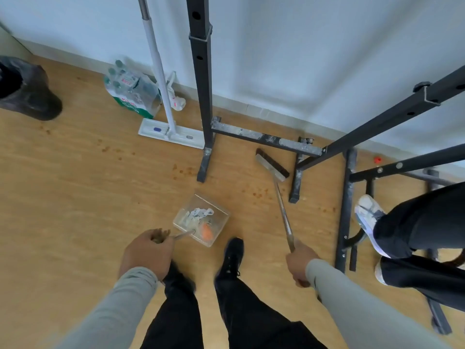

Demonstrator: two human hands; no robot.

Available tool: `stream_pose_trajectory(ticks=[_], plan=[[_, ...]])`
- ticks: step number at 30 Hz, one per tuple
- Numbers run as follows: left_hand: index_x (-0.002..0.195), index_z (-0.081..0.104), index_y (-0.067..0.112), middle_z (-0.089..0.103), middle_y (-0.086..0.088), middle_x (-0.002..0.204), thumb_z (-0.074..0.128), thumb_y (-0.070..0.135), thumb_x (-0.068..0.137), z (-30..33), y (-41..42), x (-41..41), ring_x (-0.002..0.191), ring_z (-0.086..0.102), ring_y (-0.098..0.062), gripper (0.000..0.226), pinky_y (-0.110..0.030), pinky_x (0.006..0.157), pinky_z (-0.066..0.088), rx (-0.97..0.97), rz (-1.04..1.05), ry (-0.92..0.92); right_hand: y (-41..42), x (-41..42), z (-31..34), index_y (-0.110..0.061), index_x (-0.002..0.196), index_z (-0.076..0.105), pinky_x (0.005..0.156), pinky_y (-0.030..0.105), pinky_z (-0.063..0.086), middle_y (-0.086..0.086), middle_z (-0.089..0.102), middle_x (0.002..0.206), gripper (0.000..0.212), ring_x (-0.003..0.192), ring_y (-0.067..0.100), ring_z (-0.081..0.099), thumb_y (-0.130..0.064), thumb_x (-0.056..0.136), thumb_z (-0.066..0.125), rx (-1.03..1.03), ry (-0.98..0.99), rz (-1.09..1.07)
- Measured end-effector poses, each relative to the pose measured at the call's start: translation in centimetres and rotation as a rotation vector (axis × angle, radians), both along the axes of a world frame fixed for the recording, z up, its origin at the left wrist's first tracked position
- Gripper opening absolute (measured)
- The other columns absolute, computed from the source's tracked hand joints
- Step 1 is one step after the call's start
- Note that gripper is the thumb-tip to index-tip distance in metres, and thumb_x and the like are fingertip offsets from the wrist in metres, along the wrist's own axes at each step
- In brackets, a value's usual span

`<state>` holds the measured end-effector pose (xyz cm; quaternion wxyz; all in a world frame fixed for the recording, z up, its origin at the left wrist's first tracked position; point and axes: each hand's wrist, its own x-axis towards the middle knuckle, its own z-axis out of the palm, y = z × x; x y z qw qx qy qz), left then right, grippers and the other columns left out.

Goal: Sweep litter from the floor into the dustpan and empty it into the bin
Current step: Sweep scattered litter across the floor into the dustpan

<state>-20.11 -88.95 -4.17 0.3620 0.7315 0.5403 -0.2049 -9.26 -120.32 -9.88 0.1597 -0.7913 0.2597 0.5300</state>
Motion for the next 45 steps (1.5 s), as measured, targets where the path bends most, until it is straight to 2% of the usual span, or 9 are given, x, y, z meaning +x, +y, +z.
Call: stream_pose_trajectory(ticks=[3,9,13,18,24,30,34,40,45], plan=[[0.099,0.065,0.033,0.068,0.01,0.088,0.061,0.04,0.086,0.5,-1.5,-0.4,0.073,0.062,-0.014,0.016,-0.031,0.068,0.048,0.011,0.005,-0.023,-1.8,-2.7,3.4,-0.049,0.155,0.01,0.044,0.023,0.048,0.006,0.056,0.103,0.065,0.072,0.022,0.053,-0.02,0.102,0.036,-0.005,0.091,0.099],[0.092,0.063,0.032,0.065,0.012,0.084,0.06,0.044,0.087,1.4,-1.5,0.8,0.071,0.058,-0.009,0.014,-0.031,0.069,0.046,-0.009,-0.008,-0.044,-8.5,1.6,10.0,-0.04,0.128,0.055,0.042,0.019,0.024,0.007,0.037,0.065,0.037,0.042,0.016,0.029,-0.018,0.1,0.046,0.077,-0.024,0.003],[0.096,0.064,0.031,0.066,0.01,0.086,0.06,0.043,0.086,1.5,-1.0,0.3,0.075,0.061,-0.016,0.016,-0.033,0.072,0.051,-0.01,-0.003,-0.031,-8.1,5.7,9.2,-0.039,0.139,0.047,0.04,0.021,0.031,0.012,0.048,0.068,0.043,0.045,0.019,0.041,-0.021,0.1,0.051,-0.001,-0.221,0.047],[0.082,0.063,0.031,0.067,0.004,0.076,0.059,0.038,0.088,1.0,-1.1,0.6,0.07,0.063,-0.02,0.01,-0.037,0.07,0.054,-0.004,0.004,-0.033,-3.5,12.6,0.0,-0.037,0.153,0.033,0.054,0.032,0.055,0.011,0.062,0.11,0.056,0.084,0.031,0.064,-0.024,0.099,0.043,-0.124,-0.3,0.261],[0.077,0.06,0.034,0.068,0.007,0.078,0.061,0.037,0.089,0.1,0.4,1.9,0.074,0.061,-0.017,0.013,-0.036,0.071,0.051,0.014,0.014,-0.031,-0.2,10.6,-6.0,-0.046,0.158,0.014,0.045,0.025,0.045,0.009,0.056,0.13,0.072,0.064,0.024,0.057,-0.013,0.097,0.034,-0.13,-0.178,0.175],[0.086,0.065,0.034,0.067,0.009,0.082,0.062,0.039,0.088,0.7,1.2,2.0,0.074,0.06,-0.015,0.007,-0.035,0.073,0.049,-0.015,0.011,-0.008,-4.8,3.6,-1.0,-0.041,0.156,0.024,0.059,0.029,0.052,-0.003,0.057,0.099,0.059,0.061,0.009,0.051,-0.024,0.102,0.044,-0.005,-0.072,0.157],[0.077,0.065,0.033,0.068,0.005,0.071,0.06,0.038,0.088,1.2,0.9,2.1,0.067,0.062,-0.017,0.012,-0.034,0.064,0.051,-0.027,0.004,-0.021,-10.9,3.0,2.3,-0.039,0.145,0.047,0.054,0.015,0.037,-0.021,0.05,0.07,0.055,0.057,-0.001,0.047,-0.027,0.094,0.06,0.042,-0.067,0.157],[0.083,0.064,0.032,0.066,0.007,0.072,0.058,0.038,0.087,1.0,0.0,1.6,0.065,0.062,-0.016,0.01,-0.031,0.059,0.05,0.004,-0.012,-0.018,-8.9,5.4,2.2,-0.038,0.151,0.039,0.079,0.031,0.053,0.001,0.063,0.114,0.051,0.092,0.021,0.063,-0.03,0.101,0.049,-0.066,-0.247,0.28],[0.088,0.065,0.032,0.067,0.008,0.076,0.058,0.042,0.086,0.9,0.1,1.4,0.069,0.061,-0.015,0.012,-0.035,0.066,0.052,0.018,-0.008,-0.016,-1.8,6.3,-2.4,-0.046,0.156,0.019,0.055,0.03,0.052,0.004,0.057,0.108,0.062,0.072,0.026,0.06,-0.028,0.102,0.043,-0.046,-0.202,0.183]])
